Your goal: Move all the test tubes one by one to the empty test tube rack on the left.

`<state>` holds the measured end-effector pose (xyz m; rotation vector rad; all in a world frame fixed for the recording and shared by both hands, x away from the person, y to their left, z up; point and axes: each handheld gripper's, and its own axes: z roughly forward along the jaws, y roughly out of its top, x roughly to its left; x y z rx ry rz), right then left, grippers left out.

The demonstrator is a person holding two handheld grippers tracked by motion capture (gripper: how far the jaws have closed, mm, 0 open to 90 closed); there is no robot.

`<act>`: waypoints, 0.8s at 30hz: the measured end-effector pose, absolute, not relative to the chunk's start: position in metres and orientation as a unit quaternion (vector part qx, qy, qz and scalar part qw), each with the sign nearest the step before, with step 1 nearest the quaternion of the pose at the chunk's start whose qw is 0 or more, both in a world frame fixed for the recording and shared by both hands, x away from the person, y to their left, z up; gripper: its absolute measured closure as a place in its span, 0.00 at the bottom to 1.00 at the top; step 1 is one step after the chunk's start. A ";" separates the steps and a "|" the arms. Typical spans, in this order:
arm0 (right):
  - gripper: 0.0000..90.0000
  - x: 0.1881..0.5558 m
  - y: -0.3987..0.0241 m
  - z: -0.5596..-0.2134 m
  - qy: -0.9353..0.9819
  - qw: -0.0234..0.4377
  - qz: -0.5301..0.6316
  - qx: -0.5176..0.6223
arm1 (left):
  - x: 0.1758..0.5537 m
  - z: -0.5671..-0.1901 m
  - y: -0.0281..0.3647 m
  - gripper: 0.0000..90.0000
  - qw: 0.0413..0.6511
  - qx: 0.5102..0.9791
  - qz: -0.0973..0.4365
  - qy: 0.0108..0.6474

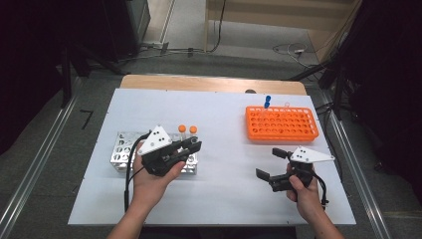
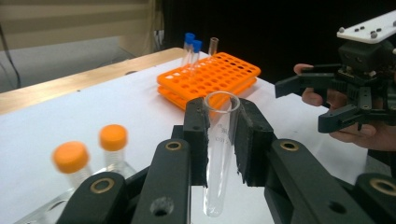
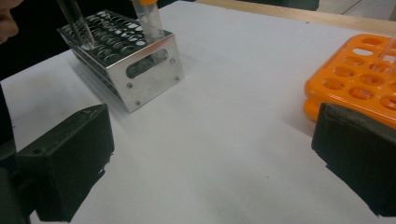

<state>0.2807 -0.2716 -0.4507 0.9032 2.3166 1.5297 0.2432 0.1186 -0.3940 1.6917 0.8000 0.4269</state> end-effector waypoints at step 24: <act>0.00 0.294 -0.302 -0.455 0.772 0.123 0.523 0.339 | 0.285 -0.391 0.168 0.85 0.554 0.684 0.233 0.414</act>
